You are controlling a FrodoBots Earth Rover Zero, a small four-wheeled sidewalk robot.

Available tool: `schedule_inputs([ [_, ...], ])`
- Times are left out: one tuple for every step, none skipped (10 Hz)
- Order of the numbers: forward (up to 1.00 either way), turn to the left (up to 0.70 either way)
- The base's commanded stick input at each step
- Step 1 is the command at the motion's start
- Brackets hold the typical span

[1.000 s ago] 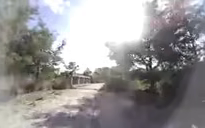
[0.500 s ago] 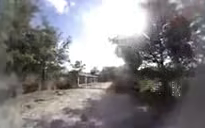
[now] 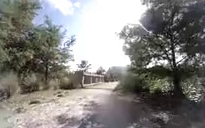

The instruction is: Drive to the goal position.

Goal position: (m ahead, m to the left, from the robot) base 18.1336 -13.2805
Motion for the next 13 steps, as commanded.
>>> schedule_inputs([
  [0.7,0.0],
  [0.7,0.0],
  [0.7,0.0],
  [0.7,0.0],
  [0.7,0.0],
  [0.7,0.0],
  [0.7,0.0],
  [0.7,0.0],
  [0.7,0.0],
  [0.7,0.01],
  [0.7,0.11],
  [0.7,0.24],
  [0.7,0.05],
])
